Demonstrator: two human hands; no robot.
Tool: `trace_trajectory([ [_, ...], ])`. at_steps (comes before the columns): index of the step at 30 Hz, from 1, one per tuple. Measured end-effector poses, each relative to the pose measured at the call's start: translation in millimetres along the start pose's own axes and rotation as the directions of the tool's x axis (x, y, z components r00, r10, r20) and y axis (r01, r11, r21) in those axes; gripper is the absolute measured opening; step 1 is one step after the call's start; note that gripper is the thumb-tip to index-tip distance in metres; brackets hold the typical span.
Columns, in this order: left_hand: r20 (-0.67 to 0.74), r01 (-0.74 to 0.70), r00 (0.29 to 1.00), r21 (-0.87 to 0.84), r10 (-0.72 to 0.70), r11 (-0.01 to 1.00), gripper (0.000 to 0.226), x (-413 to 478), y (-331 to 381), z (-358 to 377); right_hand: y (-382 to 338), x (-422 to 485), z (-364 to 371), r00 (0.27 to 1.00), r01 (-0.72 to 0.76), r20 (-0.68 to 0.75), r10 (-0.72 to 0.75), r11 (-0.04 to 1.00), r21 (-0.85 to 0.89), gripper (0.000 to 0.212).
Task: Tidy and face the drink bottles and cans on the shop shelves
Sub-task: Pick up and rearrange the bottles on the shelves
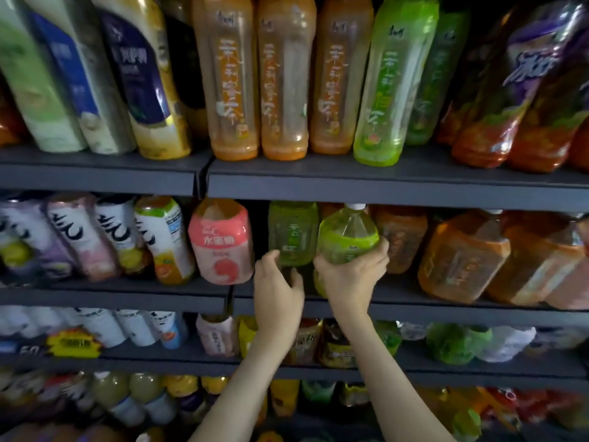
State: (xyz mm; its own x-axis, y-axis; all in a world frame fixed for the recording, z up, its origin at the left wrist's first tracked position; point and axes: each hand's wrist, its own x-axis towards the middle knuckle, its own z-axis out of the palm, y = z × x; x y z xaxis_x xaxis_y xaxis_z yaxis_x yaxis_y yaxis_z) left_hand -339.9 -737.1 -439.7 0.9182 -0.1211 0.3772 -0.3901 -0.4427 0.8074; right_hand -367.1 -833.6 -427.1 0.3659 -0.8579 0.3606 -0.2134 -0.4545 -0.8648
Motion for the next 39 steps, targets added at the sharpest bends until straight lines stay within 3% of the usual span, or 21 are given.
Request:
trace_trajectory([
  [5,-0.061,-0.022,0.998,-0.073,0.018,0.997,0.039,-16,-11,3,13,-12,-8,0.996,0.085,-0.038,-0.081,0.990,0.117,0.114],
  [10,-0.058,-0.034,0.998,-0.122,0.027,0.992,0.042,-18,-15,-1,21,-25,-22,0.998,0.047,-0.055,-0.028,0.918,0.394,0.090],
  [14,-0.065,-0.058,0.997,-0.115,0.051,0.992,0.043,-18,-16,-6,26,-30,-26,0.999,0.028,-0.036,-0.012,0.877,0.480,0.092],
  [19,-0.233,-0.044,0.972,-0.042,0.033,0.998,0.047,-15,-15,-16,16,-34,-16,0.998,0.048,0.004,-0.056,0.886,0.461,0.089],
  [24,-0.399,0.041,0.917,0.036,-0.024,0.999,0.073,8,-22,-29,-7,-44,17,0.990,0.070,0.096,-0.106,0.944,0.323,0.095],
  [31,-0.314,0.056,0.949,0.064,-0.033,0.996,0.082,27,-35,-46,-30,-48,50,0.985,0.061,0.152,-0.086,0.984,0.165,0.124],
  [39,-0.164,0.098,0.982,0.046,-0.089,0.994,0.097,48,-34,-52,-34,-52,53,0.989,-0.004,0.144,-0.018,0.989,0.150,0.122],
])
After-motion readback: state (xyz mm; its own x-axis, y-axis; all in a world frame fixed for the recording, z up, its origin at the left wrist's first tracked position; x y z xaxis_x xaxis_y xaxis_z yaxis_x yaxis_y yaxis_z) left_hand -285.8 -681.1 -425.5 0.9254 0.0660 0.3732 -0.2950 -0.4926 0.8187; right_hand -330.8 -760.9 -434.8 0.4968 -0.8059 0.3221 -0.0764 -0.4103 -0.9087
